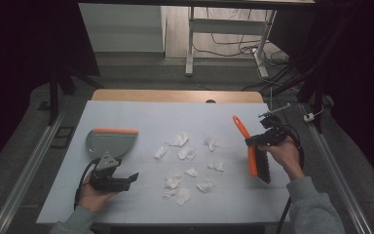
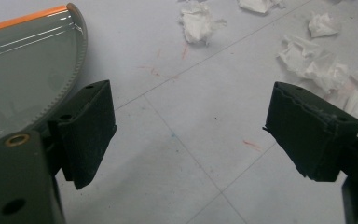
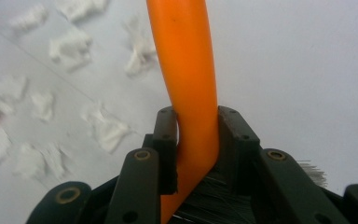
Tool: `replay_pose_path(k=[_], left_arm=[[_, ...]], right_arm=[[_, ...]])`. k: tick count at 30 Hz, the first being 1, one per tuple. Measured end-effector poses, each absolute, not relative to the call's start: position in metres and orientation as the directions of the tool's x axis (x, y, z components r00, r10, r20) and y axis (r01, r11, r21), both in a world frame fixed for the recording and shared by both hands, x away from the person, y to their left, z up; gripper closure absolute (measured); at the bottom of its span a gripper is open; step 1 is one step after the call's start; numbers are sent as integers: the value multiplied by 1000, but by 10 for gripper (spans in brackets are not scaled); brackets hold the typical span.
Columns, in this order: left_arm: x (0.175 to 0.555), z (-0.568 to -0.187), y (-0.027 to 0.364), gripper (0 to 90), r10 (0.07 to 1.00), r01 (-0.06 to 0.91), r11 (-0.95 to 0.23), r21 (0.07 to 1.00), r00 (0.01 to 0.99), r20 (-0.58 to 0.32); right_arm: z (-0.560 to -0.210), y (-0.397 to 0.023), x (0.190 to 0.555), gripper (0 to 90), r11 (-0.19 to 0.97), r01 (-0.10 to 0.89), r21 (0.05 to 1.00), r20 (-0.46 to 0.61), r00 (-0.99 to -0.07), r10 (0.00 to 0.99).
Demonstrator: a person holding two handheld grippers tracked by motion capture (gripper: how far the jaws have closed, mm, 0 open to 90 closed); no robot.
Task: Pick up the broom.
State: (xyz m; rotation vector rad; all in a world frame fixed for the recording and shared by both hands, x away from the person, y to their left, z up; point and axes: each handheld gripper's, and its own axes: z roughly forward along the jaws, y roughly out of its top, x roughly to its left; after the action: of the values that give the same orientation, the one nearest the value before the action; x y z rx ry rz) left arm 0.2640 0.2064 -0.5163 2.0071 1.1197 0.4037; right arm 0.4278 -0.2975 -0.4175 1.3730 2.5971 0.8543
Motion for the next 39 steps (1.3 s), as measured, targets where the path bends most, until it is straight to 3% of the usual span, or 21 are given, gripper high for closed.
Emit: replay_pose_path(k=[8,14,18,27,39], left_arm=[[265,-513,199,169,819,566,-308,765,567,-89],[267,-508,193,169,812,561,-297,772,574,-104],[270,-504,187,169,812,558,-303,772,576,-97],[274,-492,173,171,809,538,-297,789,581,-92],[280,-474,127,174,743,481,-318,817,661,-100]], right_arm=[[-406,-295,410,700,367,698,615,248,-613,750],[-402,-296,396,699,232,672,704,344,-608,715],[-402,-287,388,699,186,645,741,353,-611,709],[-414,-262,385,698,141,630,764,383,-617,687],[-412,-237,374,698,62,578,814,401,-635,661]])
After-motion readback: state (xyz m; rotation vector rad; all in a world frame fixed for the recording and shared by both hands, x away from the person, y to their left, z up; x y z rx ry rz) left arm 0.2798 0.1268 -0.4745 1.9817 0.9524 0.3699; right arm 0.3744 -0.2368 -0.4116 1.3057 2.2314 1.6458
